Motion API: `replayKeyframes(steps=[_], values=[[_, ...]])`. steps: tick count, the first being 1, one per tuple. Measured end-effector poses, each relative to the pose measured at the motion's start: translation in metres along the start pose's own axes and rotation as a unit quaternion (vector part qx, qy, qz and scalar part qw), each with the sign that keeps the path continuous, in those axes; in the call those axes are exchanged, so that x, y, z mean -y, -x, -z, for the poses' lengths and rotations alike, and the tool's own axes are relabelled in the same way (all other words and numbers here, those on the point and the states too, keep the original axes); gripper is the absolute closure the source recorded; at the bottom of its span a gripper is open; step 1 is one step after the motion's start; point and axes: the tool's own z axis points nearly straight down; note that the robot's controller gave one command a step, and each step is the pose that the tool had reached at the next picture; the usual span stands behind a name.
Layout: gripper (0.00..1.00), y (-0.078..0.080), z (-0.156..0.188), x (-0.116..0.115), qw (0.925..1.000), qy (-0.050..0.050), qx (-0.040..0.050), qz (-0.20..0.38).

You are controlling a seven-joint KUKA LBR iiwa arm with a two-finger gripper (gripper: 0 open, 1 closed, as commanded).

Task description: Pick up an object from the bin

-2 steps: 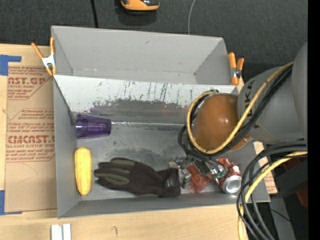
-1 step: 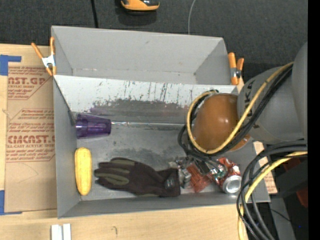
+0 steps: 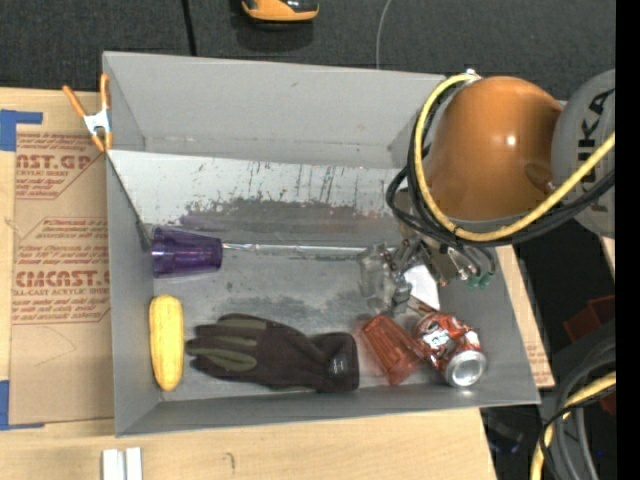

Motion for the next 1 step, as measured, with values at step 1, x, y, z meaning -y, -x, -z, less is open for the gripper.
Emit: replayKeyframes(steps=[1], values=[[0.0, -0.0012, -0.0025, -0.0006, 1.0, 0.001, -0.0027, 0.0]])
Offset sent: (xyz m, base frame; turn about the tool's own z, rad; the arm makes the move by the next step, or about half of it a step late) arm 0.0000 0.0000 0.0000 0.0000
